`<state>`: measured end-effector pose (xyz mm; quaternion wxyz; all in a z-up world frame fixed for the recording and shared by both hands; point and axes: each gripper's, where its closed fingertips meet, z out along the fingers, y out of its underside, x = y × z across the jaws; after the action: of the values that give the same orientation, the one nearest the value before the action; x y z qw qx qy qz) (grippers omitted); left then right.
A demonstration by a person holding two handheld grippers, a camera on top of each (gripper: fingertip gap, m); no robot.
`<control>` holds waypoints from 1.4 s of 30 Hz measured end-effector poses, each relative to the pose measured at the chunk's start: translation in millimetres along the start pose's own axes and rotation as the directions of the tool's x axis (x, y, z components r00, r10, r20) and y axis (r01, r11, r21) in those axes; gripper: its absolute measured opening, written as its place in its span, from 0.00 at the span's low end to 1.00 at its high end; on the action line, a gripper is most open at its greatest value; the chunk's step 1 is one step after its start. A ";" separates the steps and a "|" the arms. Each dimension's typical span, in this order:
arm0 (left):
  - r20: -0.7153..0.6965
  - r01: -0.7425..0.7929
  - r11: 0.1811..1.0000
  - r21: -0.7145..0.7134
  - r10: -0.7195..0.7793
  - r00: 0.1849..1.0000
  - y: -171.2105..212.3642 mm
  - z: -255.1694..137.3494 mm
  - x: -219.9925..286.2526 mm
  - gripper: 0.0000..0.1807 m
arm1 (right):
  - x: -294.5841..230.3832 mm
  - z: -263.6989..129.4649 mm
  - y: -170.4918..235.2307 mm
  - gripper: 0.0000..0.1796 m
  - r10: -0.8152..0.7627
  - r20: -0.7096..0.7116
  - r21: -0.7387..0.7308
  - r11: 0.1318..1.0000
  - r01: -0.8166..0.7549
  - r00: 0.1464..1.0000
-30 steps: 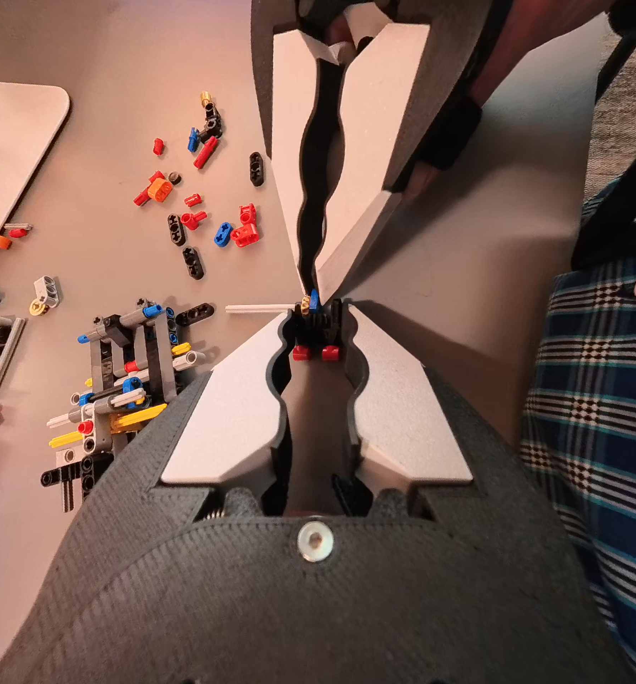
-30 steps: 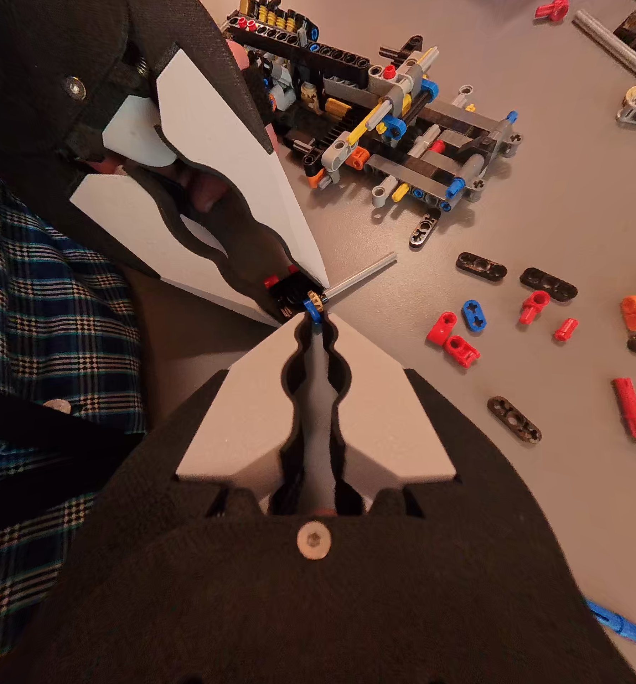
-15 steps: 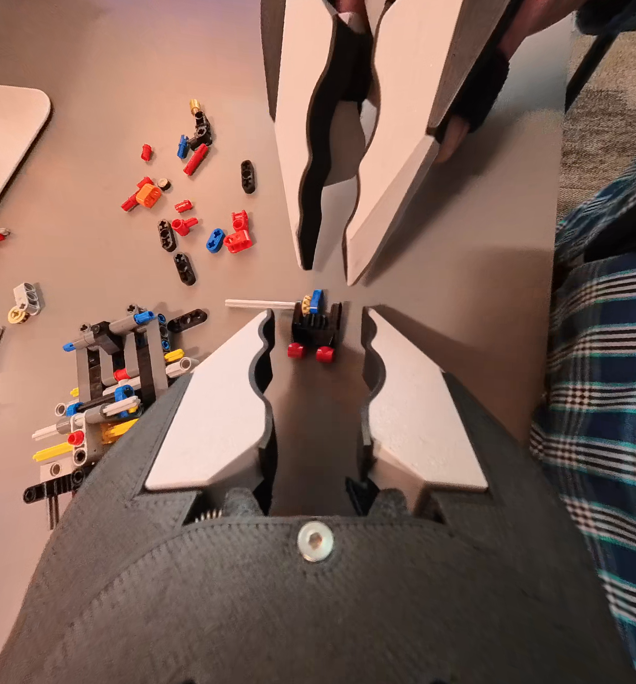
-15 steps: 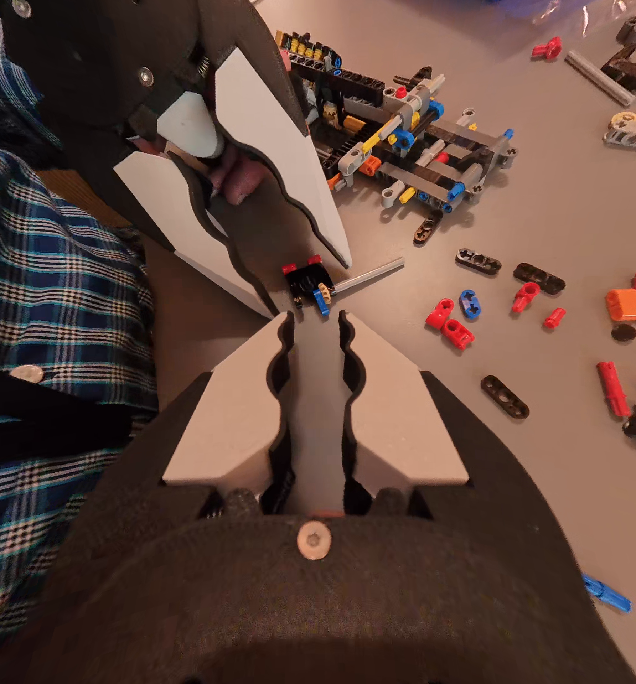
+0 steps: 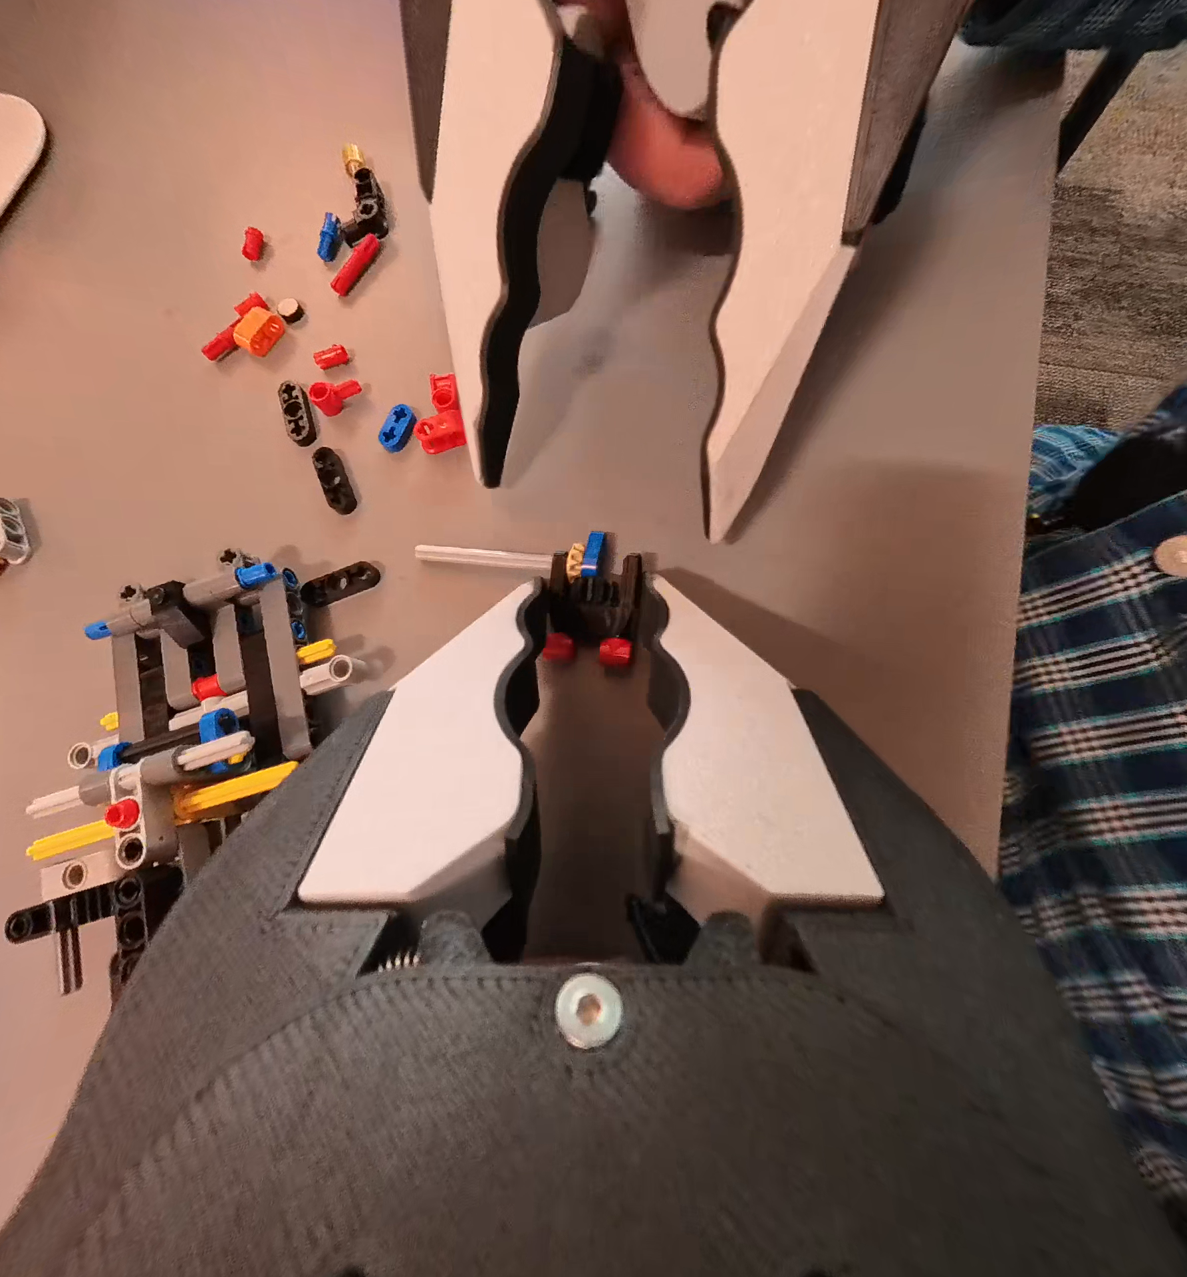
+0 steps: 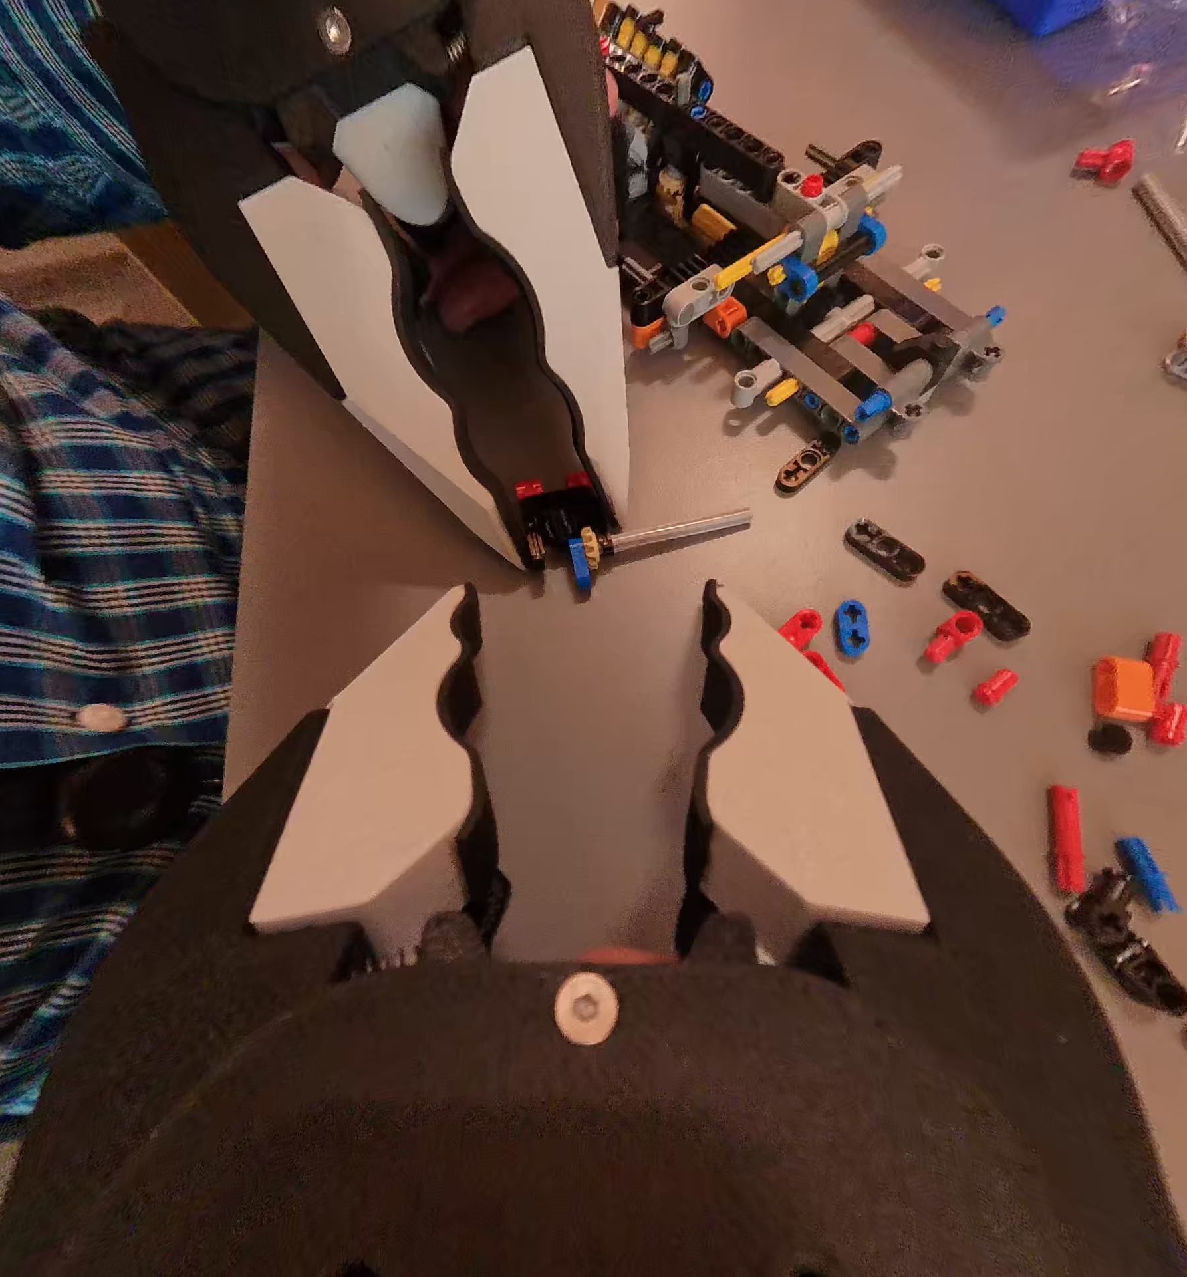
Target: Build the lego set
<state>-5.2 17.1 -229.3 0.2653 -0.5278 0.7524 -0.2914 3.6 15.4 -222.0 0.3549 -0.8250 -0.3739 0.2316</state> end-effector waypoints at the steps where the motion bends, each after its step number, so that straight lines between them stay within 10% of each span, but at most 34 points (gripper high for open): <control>1: 0.007 -0.008 1.000 0.001 0.008 1.000 -0.3 0.2 -0.7 0.14 | 0.0 2.4 0.8 0.36 -0.013 0.007 -0.015 1.000 0.013 1.000; 14: -0.007 -0.028 1.000 0.005 0.028 1.000 -1.3 0.8 1.4 0.14 | -6.4 -7.0 0.2 0.49 -0.067 -0.048 0.038 0.997 0.069 0.997; 42: -0.025 0.001 1.000 0.004 -0.001 1.000 -3.3 3.4 0.0 0.23 | -4.2 -30.0 -19.6 0.40 -0.009 0.020 0.227 0.974 0.004 1.000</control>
<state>-0.7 15.6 -229.3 0.2567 -0.5239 0.7550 -0.2996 11.6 8.9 -187.3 0.4436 -0.7753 -0.3514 0.2803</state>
